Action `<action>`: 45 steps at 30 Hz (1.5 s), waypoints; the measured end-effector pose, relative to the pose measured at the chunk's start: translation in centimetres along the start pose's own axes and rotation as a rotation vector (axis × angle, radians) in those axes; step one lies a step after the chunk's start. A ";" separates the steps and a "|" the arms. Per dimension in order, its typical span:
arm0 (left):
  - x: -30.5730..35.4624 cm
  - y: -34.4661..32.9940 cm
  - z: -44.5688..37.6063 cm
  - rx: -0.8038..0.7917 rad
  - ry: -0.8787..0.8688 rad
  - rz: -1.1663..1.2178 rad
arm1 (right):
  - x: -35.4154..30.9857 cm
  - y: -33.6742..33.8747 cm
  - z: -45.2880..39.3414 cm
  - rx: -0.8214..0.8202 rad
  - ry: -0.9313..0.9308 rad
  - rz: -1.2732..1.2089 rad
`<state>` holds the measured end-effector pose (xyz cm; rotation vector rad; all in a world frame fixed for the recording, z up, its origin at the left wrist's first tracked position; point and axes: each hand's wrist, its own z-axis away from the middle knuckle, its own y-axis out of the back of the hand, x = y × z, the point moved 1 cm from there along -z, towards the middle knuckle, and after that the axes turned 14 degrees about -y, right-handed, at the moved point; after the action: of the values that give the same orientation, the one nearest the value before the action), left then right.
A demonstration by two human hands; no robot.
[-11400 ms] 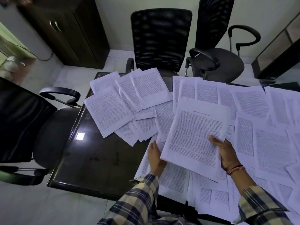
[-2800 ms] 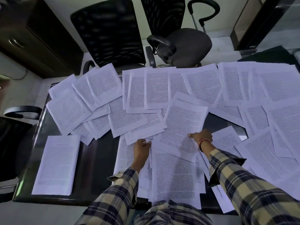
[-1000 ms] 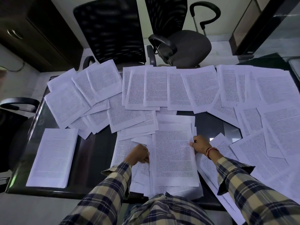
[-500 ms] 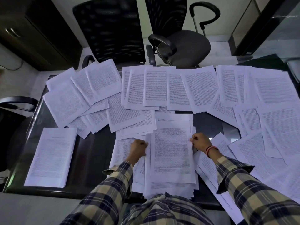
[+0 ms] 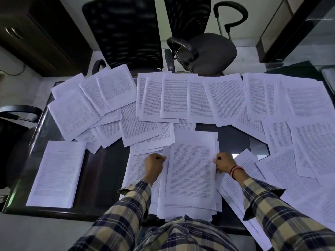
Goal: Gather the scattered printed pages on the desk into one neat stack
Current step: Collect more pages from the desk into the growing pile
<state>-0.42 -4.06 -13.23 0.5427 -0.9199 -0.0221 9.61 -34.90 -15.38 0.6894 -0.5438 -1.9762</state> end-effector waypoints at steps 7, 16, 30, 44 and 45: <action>1.0 -0.4 -0.1 0.012 -0.092 -0.137 | -0.5 0.0 0.5 -0.054 -0.051 0.074; 1.2 -2.1 2.0 0.046 0.012 -0.275 | -3.7 -1.8 2.3 0.061 -0.270 -0.422; 1.1 -2.5 3.5 -0.038 0.009 -0.444 | -4.4 -3.6 3.3 -0.255 -0.291 -0.639; -2.9 4.7 1.6 0.187 0.131 -0.434 | -2.6 -3.9 4.0 -0.319 -0.343 -0.767; -2.9 4.5 1.9 0.175 0.099 -0.426 | -2.8 -4.0 4.1 -0.344 -0.344 -0.774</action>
<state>-4.61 -0.28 -12.49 0.8881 -0.7004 -0.2996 5.47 -30.16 -14.16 0.3583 -0.1107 -2.8557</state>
